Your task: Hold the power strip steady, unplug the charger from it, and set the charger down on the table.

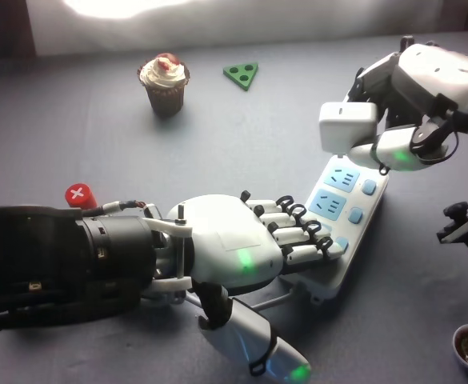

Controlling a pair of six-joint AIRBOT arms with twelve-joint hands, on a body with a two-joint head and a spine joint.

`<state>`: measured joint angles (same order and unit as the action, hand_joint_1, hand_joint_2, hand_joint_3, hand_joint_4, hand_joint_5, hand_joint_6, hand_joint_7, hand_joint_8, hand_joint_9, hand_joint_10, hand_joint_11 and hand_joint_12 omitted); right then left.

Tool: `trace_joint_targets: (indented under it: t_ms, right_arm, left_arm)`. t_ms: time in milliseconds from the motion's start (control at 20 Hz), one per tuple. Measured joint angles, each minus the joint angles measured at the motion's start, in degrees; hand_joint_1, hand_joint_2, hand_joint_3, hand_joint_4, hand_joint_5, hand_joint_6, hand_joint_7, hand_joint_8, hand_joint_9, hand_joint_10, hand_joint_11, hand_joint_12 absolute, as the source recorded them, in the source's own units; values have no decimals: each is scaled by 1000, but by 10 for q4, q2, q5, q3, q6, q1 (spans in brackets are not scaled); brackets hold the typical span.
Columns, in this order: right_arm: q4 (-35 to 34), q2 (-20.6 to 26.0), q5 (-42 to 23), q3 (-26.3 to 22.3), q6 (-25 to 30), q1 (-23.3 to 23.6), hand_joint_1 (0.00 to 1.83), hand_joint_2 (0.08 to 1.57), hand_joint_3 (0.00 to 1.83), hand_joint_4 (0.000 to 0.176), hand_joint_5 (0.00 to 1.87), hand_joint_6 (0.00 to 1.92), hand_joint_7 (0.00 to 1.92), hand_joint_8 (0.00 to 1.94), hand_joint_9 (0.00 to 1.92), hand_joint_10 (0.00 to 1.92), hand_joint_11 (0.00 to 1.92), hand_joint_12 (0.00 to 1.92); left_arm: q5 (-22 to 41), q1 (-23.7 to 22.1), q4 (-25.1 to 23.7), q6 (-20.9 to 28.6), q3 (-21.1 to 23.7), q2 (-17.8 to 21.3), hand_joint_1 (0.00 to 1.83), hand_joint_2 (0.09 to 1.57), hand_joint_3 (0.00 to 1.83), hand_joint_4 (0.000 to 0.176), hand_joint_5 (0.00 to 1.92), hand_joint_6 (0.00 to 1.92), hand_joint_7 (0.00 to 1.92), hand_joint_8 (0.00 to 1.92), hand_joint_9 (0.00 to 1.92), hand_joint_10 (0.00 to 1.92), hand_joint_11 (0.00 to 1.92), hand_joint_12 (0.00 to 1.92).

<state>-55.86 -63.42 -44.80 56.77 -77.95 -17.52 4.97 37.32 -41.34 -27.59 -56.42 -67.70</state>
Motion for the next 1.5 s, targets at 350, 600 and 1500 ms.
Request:
trace_joint_targets:
  t_ms: [350, 600, 1500]
  right_arm:
    - [35, 83, -5, -39, -3, -48, 1390, 1066, 0, 0, 926, 943, 1157, 528, 1102, 1016, 1008, 1009]
    - [35, 113, -11, -54, -36, -95, 1392, 1063, 0, 0, 942, 912, 1161, 528, 1105, 1014, 1011, 993]
    - [108, 97, -3, -32, -83, -167, 1190, 1130, 2, 0, 912, 1057, 968, 269, 1026, 478, 866, 974]
  left_arm:
    - [-1, -1, 0, 0, 0, 0, 0, 999, 0, 0, 17, 4, 47, 10, 38, 10, 19, 8]
    - [-1, -2, 0, 0, 0, 1, 0, 999, 0, 0, 7, 3, 33, 4, 24, 5, 18, 8]
    - [-7, -8, -1, 0, 1, 1, 0, 1007, 3, 0, 2, 1, 16, 2, 10, 3, 0, 0]
